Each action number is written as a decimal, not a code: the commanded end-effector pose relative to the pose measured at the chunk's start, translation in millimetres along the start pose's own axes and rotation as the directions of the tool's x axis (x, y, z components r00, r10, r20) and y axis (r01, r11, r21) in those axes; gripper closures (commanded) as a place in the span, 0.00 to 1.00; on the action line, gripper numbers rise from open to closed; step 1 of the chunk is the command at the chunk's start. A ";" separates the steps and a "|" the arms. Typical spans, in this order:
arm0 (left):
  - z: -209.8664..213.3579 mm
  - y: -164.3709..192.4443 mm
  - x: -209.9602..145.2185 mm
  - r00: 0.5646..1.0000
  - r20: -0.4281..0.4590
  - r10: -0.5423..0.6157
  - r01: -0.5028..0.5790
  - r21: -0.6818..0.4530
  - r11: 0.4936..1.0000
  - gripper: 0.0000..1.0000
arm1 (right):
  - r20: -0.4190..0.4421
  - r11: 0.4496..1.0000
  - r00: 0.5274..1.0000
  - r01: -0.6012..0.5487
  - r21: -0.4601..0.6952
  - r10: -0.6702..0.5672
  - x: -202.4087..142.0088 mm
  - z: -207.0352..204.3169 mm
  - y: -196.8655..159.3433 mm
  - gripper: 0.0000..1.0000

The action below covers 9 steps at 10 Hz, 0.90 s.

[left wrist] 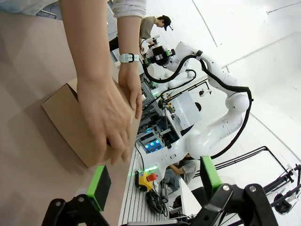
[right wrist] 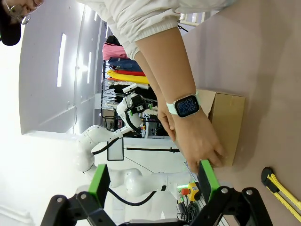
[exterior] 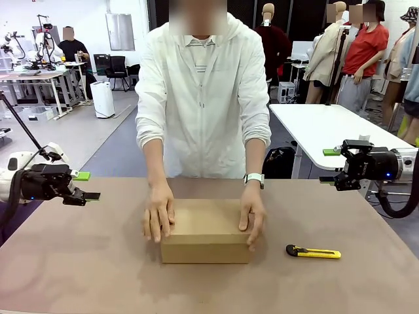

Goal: Pack the items into the box.
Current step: Close the Mailer Box.

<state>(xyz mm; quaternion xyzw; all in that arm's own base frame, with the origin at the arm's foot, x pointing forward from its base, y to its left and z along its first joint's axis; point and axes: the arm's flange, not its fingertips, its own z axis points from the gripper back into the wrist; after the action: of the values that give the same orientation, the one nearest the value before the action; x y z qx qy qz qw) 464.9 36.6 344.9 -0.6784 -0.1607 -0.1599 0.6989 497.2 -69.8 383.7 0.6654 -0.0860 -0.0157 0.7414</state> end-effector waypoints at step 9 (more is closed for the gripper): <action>-1.0 -1.7 1.0 1.000 0.008 -0.019 0.019 -0.016 1.000 0.00 | -0.011 1.000 1.000 -0.009 0.002 0.009 -0.5 0.0 4.5 0.00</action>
<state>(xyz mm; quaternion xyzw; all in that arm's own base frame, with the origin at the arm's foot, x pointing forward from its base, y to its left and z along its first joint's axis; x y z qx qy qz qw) 464.9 36.6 344.9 -0.6784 -0.1607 -0.1600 0.6989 497.2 -69.8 383.7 0.6654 -0.0860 -0.0157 0.7414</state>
